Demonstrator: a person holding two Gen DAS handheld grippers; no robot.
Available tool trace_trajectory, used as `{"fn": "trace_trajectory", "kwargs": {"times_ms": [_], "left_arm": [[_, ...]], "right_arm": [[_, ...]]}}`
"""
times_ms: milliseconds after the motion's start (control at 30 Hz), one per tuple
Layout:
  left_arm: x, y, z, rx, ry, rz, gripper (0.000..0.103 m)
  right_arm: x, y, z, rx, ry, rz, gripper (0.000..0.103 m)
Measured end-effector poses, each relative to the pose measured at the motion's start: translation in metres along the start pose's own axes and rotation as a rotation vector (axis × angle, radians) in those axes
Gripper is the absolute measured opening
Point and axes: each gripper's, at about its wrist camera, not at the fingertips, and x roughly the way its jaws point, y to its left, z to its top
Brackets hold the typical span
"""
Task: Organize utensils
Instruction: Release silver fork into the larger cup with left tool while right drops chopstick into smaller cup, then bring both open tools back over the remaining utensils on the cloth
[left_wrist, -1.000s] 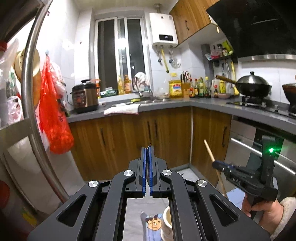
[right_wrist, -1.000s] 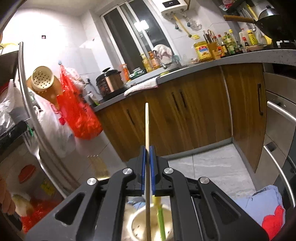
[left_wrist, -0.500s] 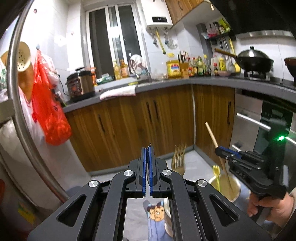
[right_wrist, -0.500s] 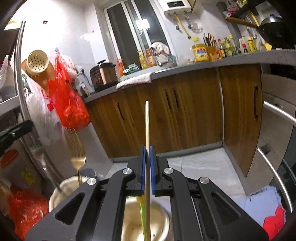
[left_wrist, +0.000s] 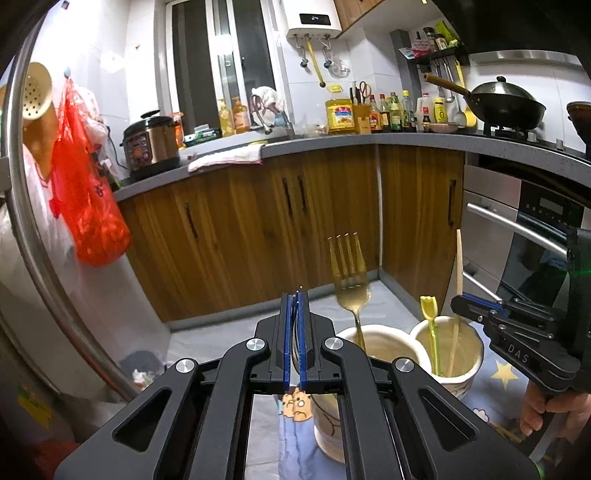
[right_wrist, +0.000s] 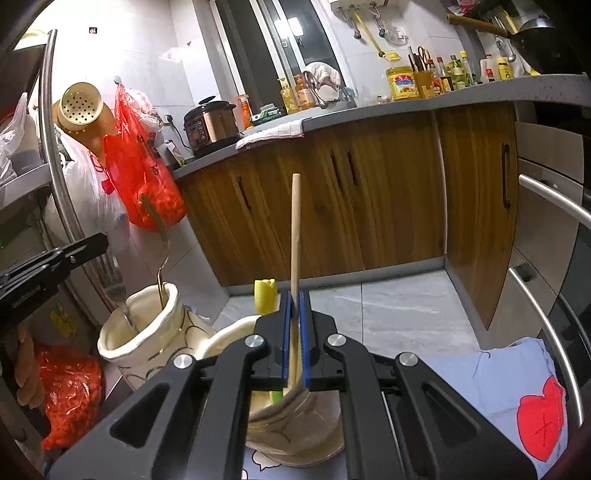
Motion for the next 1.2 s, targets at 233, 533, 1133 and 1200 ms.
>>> {"fn": "trace_trajectory", "kwargs": {"times_ms": [233, 533, 1133, 1200], "left_arm": [[0.001, -0.002, 0.000, -0.006, 0.001, -0.014, 0.004], [0.000, -0.001, -0.003, -0.050, 0.015, -0.047, 0.029], [-0.044, 0.000, -0.015, -0.135, -0.022, -0.102, 0.083], [-0.053, -0.003, -0.018, -0.129, -0.025, -0.101, 0.087]], "right_arm": [[-0.003, -0.002, 0.002, 0.000, 0.013, -0.001, 0.005], [-0.004, -0.005, 0.003, 0.033, 0.031, 0.007, 0.036], [-0.078, -0.008, 0.017, 0.051, 0.007, 0.042, 0.098], [-0.093, -0.009, 0.017, 0.039, -0.002, 0.031, 0.098]]}}
